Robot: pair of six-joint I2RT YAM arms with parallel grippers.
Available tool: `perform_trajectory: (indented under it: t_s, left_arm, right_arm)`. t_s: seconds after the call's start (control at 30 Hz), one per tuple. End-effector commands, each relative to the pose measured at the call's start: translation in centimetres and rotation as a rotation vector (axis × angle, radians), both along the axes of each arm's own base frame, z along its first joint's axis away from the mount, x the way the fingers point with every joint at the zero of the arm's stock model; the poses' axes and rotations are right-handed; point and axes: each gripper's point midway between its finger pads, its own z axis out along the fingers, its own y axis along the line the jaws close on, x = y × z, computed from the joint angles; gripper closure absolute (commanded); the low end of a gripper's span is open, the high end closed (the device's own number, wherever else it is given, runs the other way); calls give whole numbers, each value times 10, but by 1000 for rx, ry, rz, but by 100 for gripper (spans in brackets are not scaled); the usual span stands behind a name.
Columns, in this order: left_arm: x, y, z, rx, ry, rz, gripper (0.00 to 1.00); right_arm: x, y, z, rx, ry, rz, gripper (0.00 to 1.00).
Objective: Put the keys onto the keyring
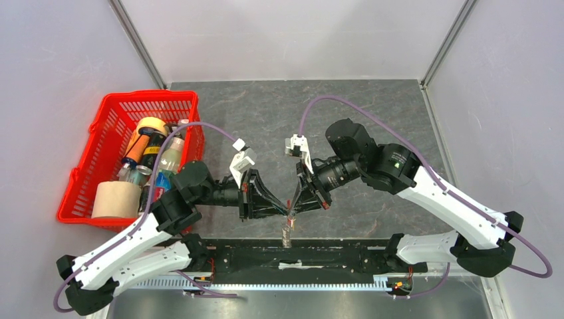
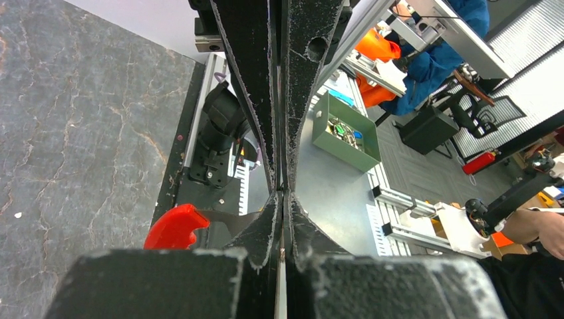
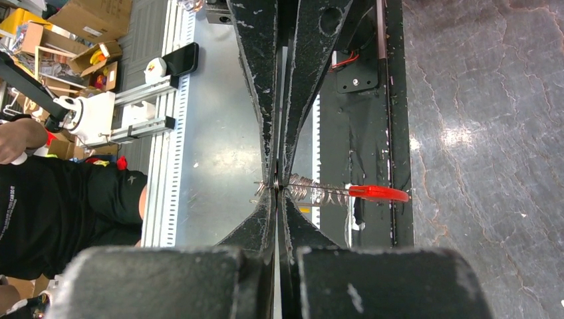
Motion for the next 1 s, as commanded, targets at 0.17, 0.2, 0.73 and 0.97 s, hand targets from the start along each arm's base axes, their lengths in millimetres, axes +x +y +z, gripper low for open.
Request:
perform_trajectory:
  t_s: [0.17,0.2,0.73,0.97]
  left_arm:
    - [1,-2,23,-79,-54,-4,98]
    - [2,-2,26,-95,-60,3,98]
    - [5,16,69,-327,-143,107,98]
    - [5,29,89,-443,-171,156,98]
  right_arm:
    - [-4,8,17,69,-59,38,100]
    - [-5,7,20,75,-61,39,99]
    - [-6,-10,73,249,-108,-89,48]
    - [6,-13,94,333,-155,-196,46]
